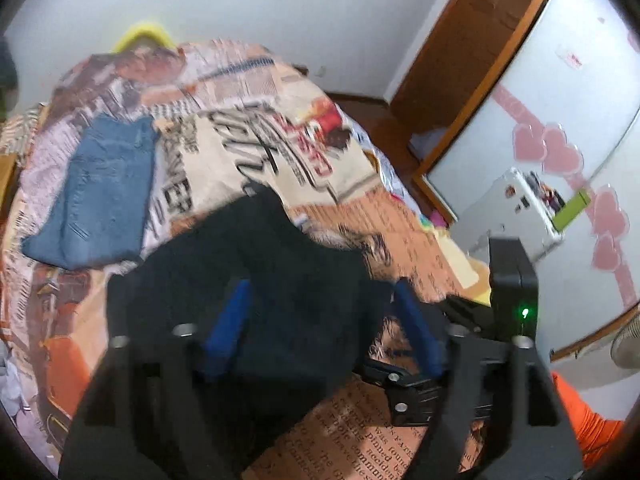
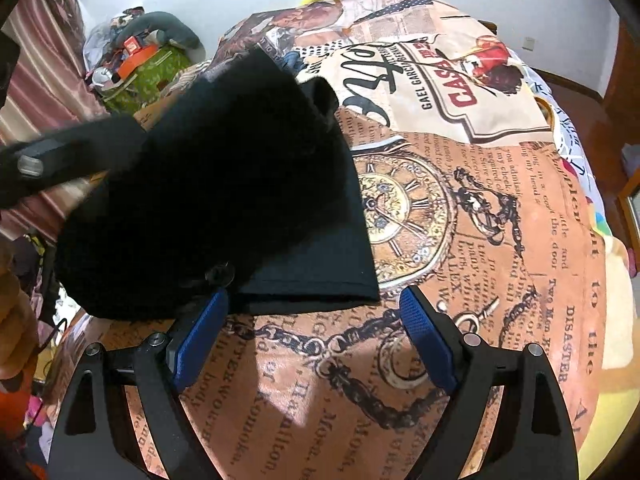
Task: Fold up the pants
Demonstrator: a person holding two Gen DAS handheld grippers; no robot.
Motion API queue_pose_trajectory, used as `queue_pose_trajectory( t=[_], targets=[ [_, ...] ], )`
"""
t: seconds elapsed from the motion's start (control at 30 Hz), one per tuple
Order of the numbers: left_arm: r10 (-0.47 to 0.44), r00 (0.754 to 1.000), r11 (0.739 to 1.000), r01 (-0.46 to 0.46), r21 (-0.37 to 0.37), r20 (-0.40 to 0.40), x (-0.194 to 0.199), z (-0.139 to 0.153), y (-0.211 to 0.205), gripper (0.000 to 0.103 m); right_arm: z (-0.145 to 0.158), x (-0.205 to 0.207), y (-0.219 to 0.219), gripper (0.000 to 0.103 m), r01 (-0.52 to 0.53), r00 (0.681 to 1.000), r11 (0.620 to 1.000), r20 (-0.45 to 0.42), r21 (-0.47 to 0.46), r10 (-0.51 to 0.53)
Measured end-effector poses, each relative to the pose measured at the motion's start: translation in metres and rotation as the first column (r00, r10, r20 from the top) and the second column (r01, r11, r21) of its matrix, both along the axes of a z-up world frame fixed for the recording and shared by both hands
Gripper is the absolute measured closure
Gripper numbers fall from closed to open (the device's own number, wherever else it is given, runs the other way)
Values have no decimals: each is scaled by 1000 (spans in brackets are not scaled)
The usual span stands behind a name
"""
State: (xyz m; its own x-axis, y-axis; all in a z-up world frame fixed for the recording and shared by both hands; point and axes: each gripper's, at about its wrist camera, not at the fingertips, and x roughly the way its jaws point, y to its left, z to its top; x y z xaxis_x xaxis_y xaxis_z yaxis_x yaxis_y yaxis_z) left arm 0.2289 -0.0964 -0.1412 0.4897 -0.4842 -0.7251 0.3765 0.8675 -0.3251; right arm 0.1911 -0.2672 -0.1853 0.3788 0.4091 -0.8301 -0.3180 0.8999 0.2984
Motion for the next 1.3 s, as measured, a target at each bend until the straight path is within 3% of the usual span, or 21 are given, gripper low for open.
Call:
queue_pose_trajectory(
  t=[0.1, 0.2, 0.33, 0.43, 0.67, 0.83, 0.9, 1.0, 1.23, 1.3],
  targets=[
    [40, 998, 998, -43, 45, 55, 4, 12, 12, 16, 3, -2, -3, 18, 10, 1000, 1000, 6, -1, -10],
    [135, 984, 980, -150, 130, 113, 18, 15, 31, 14, 5, -6, -4, 18, 7, 1000, 1000, 14, -6, -7],
    [214, 959, 933, -257, 251, 183, 52, 7, 60, 10, 7, -12, -6, 17, 0, 1000, 1000, 8, -1, 0],
    [243, 956, 901, -285, 328, 161, 87, -10, 78, 10, 9, -15, -5, 17, -13, 1000, 1000, -4, 19, 13],
    [275, 961, 845, -260, 467, 36, 155, -78, 92, 10, 9, -17, 10, 17, -61, 998, 998, -13, 32, 62],
    [232, 960, 834, -114, 540, -155, 183, -144, 82, 10, -4, -3, 17, 17, -79, 996, 997, -39, 12, 80],
    [216, 951, 845, -68, 531, -221, 183, -160, 81, 10, -7, 3, 18, 17, -84, 996, 996, -41, 2, 84],
    [199, 931, 894, -45, 446, -305, 178, -165, 93, 10, -9, 14, 13, 18, -85, 996, 996, -38, -2, 85],
    [97, 968, 855, 38, 517, -232, 128, -152, 90, 10, -11, 38, -8, 18, -41, 999, 998, 1, -57, 41],
    [98, 974, 843, 28, 536, -204, 114, -145, 87, 15, -11, 49, -18, 19, -3, 1000, 997, 11, -77, 4]
  ],
)
